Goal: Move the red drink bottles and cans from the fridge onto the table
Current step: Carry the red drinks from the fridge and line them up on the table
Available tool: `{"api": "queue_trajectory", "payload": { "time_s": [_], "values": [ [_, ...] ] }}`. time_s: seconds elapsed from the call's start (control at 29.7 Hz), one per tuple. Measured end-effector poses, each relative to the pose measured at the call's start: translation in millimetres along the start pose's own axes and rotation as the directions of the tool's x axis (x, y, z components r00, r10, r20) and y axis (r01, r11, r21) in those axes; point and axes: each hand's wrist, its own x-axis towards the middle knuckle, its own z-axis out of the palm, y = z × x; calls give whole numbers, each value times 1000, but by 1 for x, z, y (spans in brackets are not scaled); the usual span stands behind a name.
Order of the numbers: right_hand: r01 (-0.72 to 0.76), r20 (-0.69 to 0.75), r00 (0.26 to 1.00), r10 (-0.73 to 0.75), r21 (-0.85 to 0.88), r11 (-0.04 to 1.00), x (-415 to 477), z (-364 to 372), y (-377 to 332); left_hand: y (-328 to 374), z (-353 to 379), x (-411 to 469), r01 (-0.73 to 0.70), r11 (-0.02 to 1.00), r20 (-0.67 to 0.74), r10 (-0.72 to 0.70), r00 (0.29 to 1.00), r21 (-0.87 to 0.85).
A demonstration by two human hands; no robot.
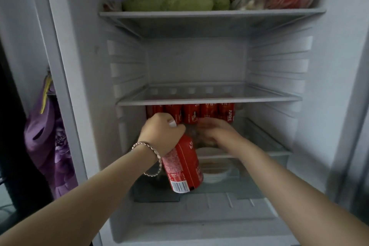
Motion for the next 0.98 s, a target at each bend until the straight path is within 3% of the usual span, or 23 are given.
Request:
{"api": "queue_trajectory", "payload": {
  "time_s": [0.07, 0.2, 0.3, 0.44, 0.57, 0.77, 0.98],
  "values": [
    [-41, -222, 975, 28, -56, 998, 27, -17, 10, 3, 12, 3, 57, 994, 48, -53, 997, -93],
    [-142, -305, 950, 74, -206, 968, 75, -52, 29, 12, 41, 9, 151, 967, 94, -134, 986, -205],
    [-251, -295, 938, 183, -210, 945, 95, -68, 45, 18, 59, 19, 242, 925, 126, -214, 969, -293],
    [-237, -221, 957, 187, -227, 945, 135, -91, 67, 19, 72, 37, 339, 874, 196, -286, 938, -348],
    [-191, -228, 957, 182, -21, 981, 186, -111, 98, 16, 77, 48, 384, 830, 236, -312, 920, -404],
    [-150, -310, 936, 165, 73, 986, 160, -94, 77, 19, 74, 52, 353, 877, 261, -275, 925, -326],
    [-198, -323, 934, 154, -109, 974, 110, -73, 52, 23, 53, 39, 155, 988, 384, -134, 913, -24]
  ]
}}
